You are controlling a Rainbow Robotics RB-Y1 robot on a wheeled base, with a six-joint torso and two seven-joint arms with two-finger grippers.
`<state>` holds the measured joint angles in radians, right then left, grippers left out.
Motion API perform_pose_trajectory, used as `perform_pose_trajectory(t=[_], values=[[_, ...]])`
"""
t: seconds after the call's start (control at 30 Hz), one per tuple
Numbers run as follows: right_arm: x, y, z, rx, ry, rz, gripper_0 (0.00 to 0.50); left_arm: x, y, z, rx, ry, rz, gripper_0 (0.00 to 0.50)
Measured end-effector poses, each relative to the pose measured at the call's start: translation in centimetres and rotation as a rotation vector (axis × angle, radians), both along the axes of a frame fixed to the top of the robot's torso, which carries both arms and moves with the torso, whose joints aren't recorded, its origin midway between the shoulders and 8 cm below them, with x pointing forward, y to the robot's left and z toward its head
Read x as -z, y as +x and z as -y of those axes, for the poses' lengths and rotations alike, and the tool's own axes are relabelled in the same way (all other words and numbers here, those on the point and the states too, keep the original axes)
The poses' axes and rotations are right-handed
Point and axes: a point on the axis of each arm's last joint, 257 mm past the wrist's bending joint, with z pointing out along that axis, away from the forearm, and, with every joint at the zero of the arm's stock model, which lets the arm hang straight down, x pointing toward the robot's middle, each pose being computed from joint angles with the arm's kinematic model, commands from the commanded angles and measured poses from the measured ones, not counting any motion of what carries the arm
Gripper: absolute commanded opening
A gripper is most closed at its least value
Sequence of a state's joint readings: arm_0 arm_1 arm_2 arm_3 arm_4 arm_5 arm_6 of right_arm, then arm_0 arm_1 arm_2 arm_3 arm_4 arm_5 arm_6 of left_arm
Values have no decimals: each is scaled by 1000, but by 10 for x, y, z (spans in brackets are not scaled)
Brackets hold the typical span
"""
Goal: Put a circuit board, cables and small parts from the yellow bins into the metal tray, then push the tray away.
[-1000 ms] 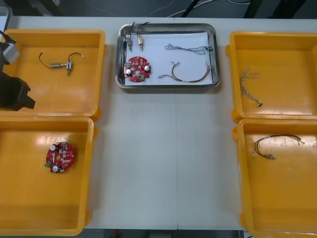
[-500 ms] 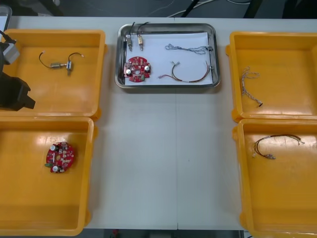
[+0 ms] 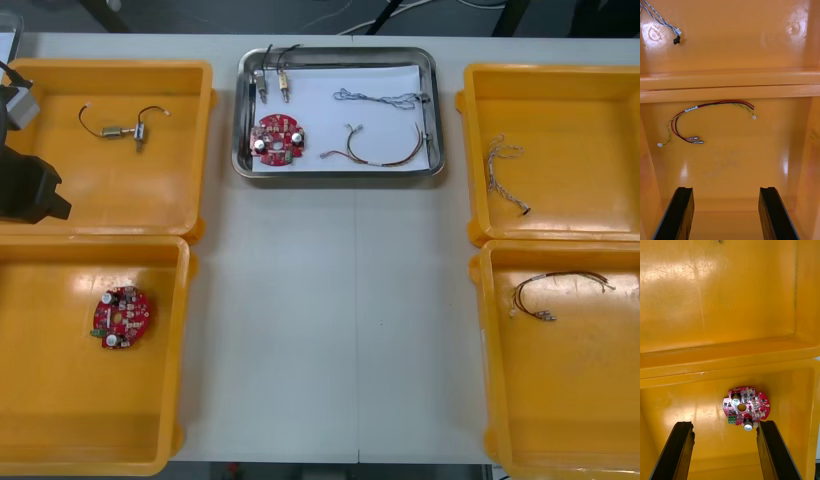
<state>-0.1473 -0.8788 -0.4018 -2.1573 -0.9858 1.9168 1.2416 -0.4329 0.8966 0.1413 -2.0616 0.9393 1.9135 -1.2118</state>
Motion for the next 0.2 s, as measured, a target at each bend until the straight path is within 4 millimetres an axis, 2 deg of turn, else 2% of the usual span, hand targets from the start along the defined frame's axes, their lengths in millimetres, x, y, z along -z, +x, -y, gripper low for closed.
perform_pose_trajectory(t=[0.2], values=[[0, 0, 0, 0, 0, 0, 500, 0, 0, 0, 0, 0, 0, 500]])
